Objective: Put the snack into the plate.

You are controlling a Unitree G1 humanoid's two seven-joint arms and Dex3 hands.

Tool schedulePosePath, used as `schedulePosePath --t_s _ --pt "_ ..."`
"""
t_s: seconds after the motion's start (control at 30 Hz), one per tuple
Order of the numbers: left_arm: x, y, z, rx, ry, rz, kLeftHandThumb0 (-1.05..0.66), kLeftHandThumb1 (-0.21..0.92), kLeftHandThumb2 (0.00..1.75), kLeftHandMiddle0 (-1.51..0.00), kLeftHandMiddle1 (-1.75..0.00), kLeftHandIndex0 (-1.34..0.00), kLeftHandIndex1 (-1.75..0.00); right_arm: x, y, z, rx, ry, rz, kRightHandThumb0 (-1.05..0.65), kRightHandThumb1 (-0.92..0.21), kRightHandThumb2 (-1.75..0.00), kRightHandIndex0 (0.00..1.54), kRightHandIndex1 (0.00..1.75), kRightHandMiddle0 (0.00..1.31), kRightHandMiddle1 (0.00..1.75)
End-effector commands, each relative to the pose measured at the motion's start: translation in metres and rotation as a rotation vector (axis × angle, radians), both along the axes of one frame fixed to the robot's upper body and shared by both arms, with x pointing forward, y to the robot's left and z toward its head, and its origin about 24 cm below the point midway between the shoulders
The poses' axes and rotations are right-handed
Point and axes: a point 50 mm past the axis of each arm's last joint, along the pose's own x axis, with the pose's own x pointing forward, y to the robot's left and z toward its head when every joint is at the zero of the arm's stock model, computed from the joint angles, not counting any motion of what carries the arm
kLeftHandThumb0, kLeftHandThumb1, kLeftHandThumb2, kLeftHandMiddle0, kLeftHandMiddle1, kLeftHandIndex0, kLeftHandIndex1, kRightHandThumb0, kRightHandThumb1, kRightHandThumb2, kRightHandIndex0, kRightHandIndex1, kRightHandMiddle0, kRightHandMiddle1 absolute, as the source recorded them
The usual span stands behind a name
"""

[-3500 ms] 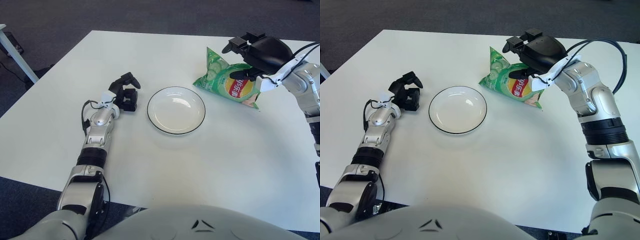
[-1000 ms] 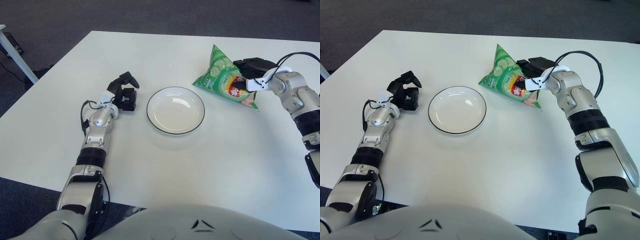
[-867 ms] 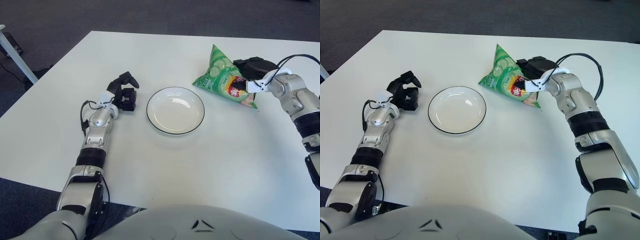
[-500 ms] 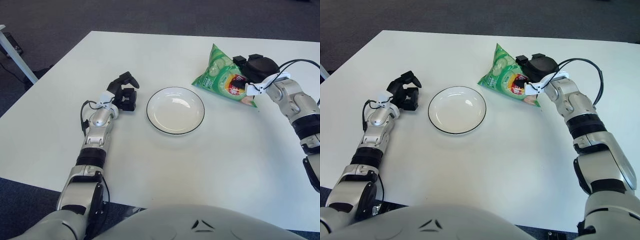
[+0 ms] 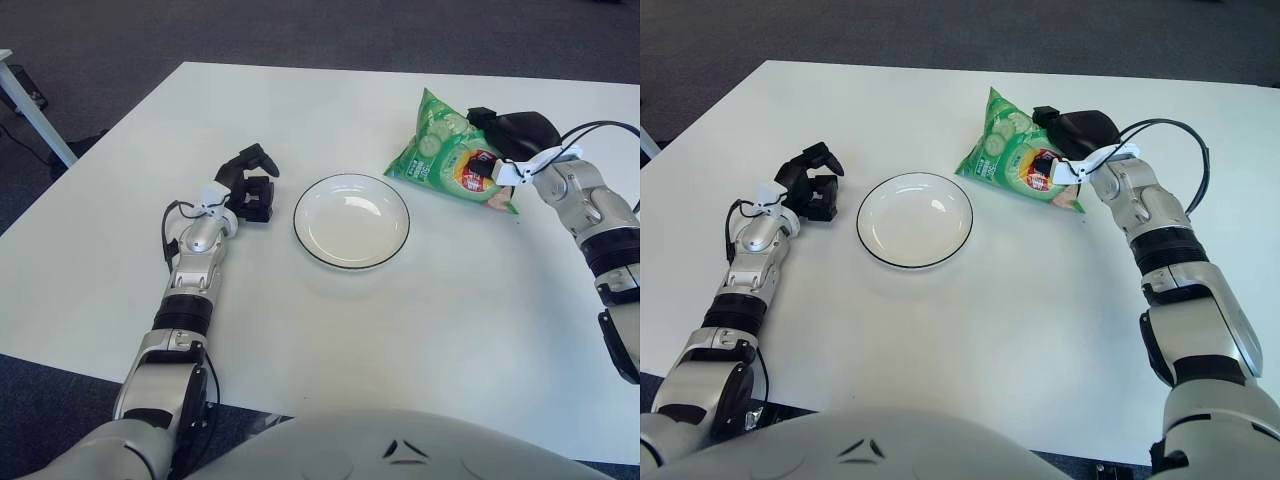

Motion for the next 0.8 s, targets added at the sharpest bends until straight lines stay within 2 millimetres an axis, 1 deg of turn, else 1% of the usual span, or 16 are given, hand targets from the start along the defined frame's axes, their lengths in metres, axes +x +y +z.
schedulePosePath --t_s 0.0,0.2,0.37,0.5,0.63,0.77 --pt "-0.017 -0.007 -0.032 -0.007 0.098 0.015 -0.5 0.27 1.37 -1.22 -1.75 -0.65 -1.75 0.002 0.006 0.01 0.035 -0.022 0.0 0.0 -0.04 -1.57 0.87 1.57 0.6 1.75" --pt "-0.018 -0.007 -0.031 0.016 0.102 0.015 -0.51 0.24 1.41 -1.23 -1.75 -0.68 -1.75 0.001 0.011 0.026 0.06 -0.073 0.005 0.0 -0.04 -1.59 0.87 1.59 0.6 1.75" --pt "-0.017 -0.007 -0.03 0.011 0.106 0.016 -0.52 0.21 1.45 -1.23 -1.75 -0.7 -1.75 0.001 0.017 0.047 0.071 -0.131 0.013 0.0 -0.03 -1.6 0.87 1.6 0.61 1.75" --pt "-0.018 -0.007 -0.029 0.014 0.103 0.02 -0.53 0.2 1.46 -1.23 -1.75 -0.71 -1.75 0.0 0.019 0.052 0.072 -0.146 0.013 0.0 -0.02 -1.61 0.86 1.62 0.61 1.75" --pt "-0.018 -0.007 -0.028 0.025 0.095 0.011 -0.53 0.19 1.47 -1.24 -1.75 -0.72 -1.75 -0.003 0.028 0.07 0.074 -0.231 0.052 0.0 -0.02 -1.64 0.85 1.67 0.62 1.75" --pt "-0.017 -0.006 -0.029 0.03 0.104 0.002 -0.54 0.18 1.48 -1.24 -1.75 -0.72 -1.75 -0.005 0.033 0.079 0.074 -0.278 0.074 0.0 0.04 -1.72 0.86 1.73 0.67 1.75"
